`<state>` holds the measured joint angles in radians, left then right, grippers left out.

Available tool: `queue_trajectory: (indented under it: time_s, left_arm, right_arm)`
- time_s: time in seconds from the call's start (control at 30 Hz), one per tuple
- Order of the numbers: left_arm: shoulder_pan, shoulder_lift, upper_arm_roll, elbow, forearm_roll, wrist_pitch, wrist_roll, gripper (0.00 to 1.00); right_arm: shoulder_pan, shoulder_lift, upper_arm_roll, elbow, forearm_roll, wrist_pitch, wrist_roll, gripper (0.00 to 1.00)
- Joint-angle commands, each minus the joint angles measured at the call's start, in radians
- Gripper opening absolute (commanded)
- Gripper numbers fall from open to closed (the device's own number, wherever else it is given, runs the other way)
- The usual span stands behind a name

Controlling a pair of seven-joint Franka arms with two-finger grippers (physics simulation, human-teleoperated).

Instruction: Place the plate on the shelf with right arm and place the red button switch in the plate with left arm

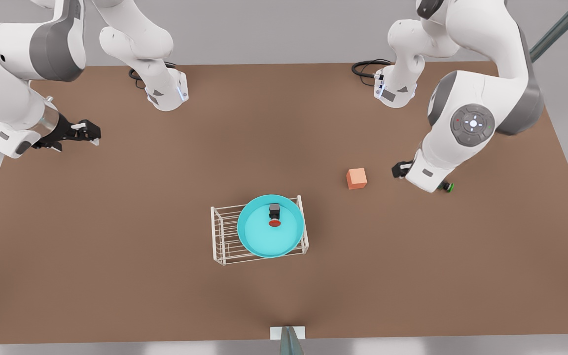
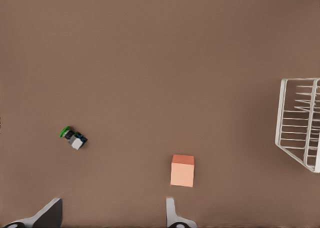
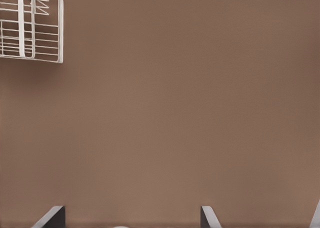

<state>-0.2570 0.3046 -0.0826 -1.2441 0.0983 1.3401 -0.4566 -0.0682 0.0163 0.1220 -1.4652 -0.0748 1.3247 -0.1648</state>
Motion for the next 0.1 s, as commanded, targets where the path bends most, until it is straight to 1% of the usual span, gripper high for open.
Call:
queue_trajectory:
  time_s: [0.0,0.07]
  left_arm:
    - [0.002,-0.002,0.0,0.003,-0.002,-0.111,0.315,1.0]
    - [0.002,-0.002,0.0,0.003,-0.002,-0.114,0.317,1.0]
  right_arm:
    - [-0.018,-0.001,0.001,0.0,0.0,-0.002,0.001,1.0]
    - [-0.018,-0.001,0.001,0.0,0.0,-0.002,-0.001,1.0]
